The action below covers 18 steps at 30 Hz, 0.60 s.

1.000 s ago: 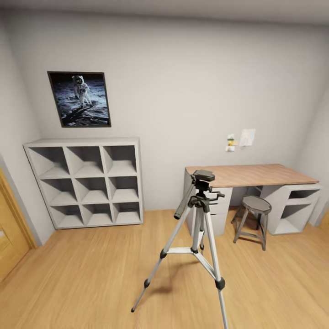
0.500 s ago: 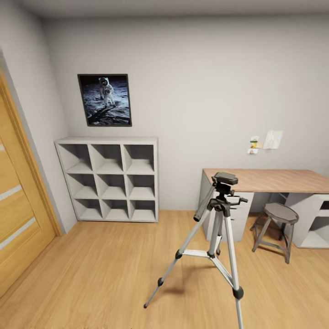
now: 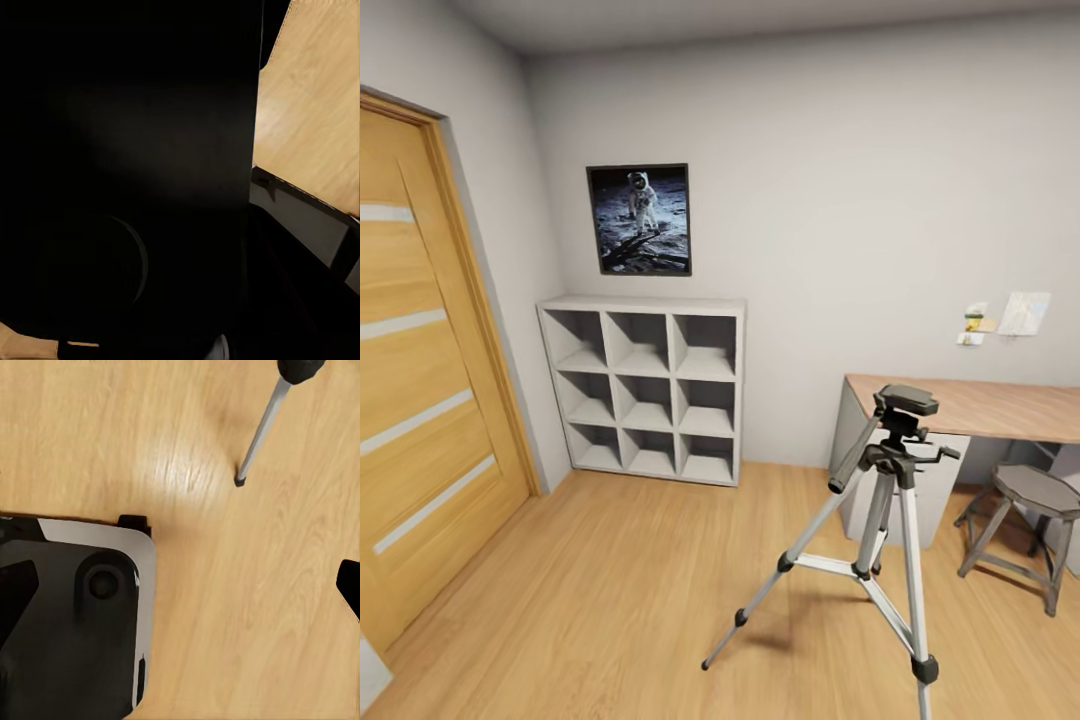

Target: Attach the digital camera to the camera tripod in the bedroom.

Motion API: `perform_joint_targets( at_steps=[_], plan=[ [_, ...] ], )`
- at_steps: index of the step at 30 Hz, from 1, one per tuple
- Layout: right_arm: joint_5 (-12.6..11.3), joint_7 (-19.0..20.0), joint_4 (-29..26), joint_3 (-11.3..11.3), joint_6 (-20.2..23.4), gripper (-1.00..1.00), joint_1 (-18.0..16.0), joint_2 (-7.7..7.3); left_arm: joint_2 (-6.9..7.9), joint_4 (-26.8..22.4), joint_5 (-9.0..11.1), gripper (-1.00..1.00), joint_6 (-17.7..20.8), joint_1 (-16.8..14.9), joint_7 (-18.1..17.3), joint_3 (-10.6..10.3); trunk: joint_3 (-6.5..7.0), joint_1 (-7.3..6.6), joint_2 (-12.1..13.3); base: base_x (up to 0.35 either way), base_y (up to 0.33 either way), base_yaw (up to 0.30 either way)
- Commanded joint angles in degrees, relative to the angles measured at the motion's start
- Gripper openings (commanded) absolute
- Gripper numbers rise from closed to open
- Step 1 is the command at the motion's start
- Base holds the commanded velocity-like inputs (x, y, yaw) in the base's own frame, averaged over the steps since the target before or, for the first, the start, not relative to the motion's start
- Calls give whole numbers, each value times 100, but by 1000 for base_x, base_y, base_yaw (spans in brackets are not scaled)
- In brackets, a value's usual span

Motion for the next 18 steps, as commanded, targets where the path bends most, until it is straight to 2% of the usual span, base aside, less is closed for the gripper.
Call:
perform_joint_targets(
  at_steps=[1,18],
  plan=[
    [43,6,18,-48,-32,100,-4,-5,2,1,52,-100,21,-2,-26,-45,-2,2,-4,0,0,268],
    [45,21,18,-48,-32,100,-4,-5,9,-2,52,-100,21,-2,-26,-45,-2,2,-4,0,0,269]
  ],
)
